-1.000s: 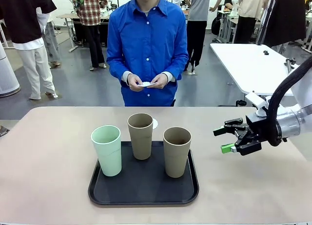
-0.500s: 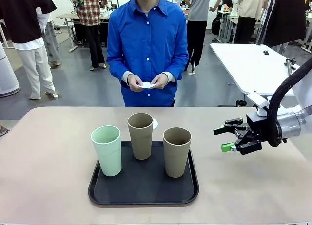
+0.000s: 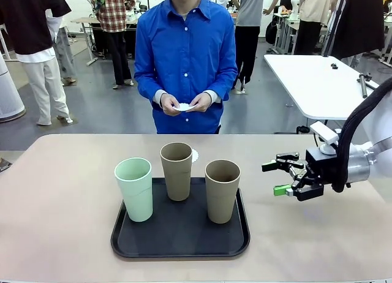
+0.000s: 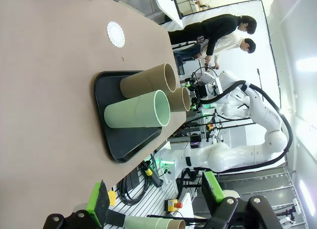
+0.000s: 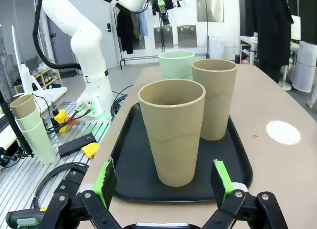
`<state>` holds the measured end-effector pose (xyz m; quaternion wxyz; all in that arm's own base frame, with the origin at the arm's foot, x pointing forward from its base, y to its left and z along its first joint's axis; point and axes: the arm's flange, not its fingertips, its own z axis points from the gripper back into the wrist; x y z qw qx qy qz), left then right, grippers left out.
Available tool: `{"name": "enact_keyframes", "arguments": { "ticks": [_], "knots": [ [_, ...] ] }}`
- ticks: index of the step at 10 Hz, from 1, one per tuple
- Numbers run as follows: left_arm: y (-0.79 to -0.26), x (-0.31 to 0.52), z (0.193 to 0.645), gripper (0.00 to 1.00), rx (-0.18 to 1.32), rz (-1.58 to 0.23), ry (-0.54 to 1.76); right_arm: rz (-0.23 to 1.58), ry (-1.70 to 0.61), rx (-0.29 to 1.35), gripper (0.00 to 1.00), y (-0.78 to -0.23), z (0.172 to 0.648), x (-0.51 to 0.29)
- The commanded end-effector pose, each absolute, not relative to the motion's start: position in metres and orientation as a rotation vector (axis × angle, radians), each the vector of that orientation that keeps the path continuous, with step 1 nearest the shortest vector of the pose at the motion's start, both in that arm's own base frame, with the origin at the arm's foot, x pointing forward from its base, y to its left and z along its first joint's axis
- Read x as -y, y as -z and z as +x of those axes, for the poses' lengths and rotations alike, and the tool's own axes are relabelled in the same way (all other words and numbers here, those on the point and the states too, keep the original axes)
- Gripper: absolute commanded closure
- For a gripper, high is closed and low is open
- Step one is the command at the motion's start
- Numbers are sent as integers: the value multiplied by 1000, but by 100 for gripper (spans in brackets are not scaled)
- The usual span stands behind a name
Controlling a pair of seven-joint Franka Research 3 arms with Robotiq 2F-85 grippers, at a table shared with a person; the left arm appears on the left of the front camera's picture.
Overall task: Place coasters on the table and set cups on them.
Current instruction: Pick up one Reusable plastic cup and place it on a coaster set by the human.
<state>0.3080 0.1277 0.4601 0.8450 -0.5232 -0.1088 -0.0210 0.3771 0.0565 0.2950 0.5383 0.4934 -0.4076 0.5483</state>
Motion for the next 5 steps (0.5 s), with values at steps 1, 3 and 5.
{"name": "enact_keyframes", "arguments": {
  "ticks": [1, 3, 5],
  "knots": [
    [-461, -129, 308, 0, 242, -1115, 49, 1129, -1267, 968, 0, -278, 389, -74],
    [-461, -129, 308, 0, 242, -1115, 49, 1119, -1236, 916, 0, -267, 387, -86],
    [-461, -129, 308, 0, 242, -1115, 49, 1153, -1226, 895, 0, -261, 389, -95]
  ]
}}
